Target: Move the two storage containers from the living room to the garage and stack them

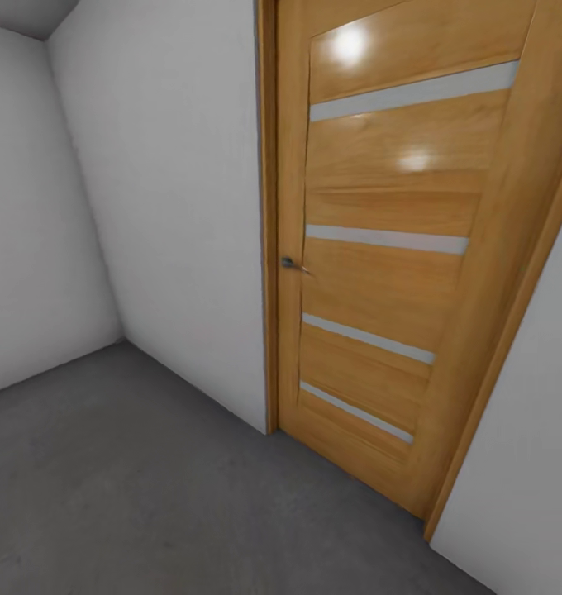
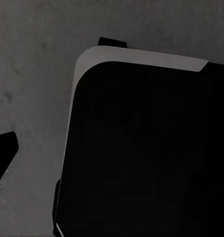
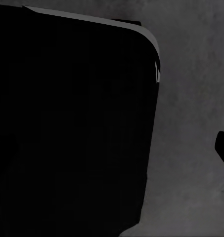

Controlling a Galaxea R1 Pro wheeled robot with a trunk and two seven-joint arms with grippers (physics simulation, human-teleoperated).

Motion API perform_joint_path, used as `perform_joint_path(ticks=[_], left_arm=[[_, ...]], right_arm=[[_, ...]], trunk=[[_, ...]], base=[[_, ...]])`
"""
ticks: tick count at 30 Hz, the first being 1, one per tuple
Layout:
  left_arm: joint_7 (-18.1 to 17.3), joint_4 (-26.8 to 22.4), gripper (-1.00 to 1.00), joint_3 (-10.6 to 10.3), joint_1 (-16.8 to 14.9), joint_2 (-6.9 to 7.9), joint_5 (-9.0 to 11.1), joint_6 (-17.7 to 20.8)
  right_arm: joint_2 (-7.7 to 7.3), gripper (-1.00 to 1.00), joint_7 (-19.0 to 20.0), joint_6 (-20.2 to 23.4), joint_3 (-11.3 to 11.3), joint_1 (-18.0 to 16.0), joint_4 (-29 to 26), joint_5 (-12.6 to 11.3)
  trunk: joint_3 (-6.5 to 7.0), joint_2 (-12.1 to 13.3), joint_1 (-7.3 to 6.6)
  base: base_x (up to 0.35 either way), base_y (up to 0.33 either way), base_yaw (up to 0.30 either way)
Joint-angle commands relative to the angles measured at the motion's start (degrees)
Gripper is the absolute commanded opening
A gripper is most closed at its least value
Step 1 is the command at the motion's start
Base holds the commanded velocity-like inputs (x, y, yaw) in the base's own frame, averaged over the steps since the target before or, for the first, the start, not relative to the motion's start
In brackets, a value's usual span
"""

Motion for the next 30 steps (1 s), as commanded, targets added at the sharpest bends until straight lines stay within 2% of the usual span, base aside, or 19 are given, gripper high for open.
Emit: perform_joint_path(ticks=[1,30], left_arm=[[0.05,-0.02,1.00,0.03,-0.02,-0.01,0.35,-0.13],[0.05,-0.02,1.00,0.03,-0.01,-0.09,0.27,-0.39]], right_arm=[[-0.01,1.00,-0.01,-0.20,0.00,-0.02,0.04,0.48],[-0.01,1.00,-0.01,-0.20,0.00,-0.02,0.04,0.48]], trunk=[[-0.04,-0.02,0.03],[-0.04,-0.02,0.03]], base=[[0.291,0.236,-0.285],[0.251,0.267,-0.285]])
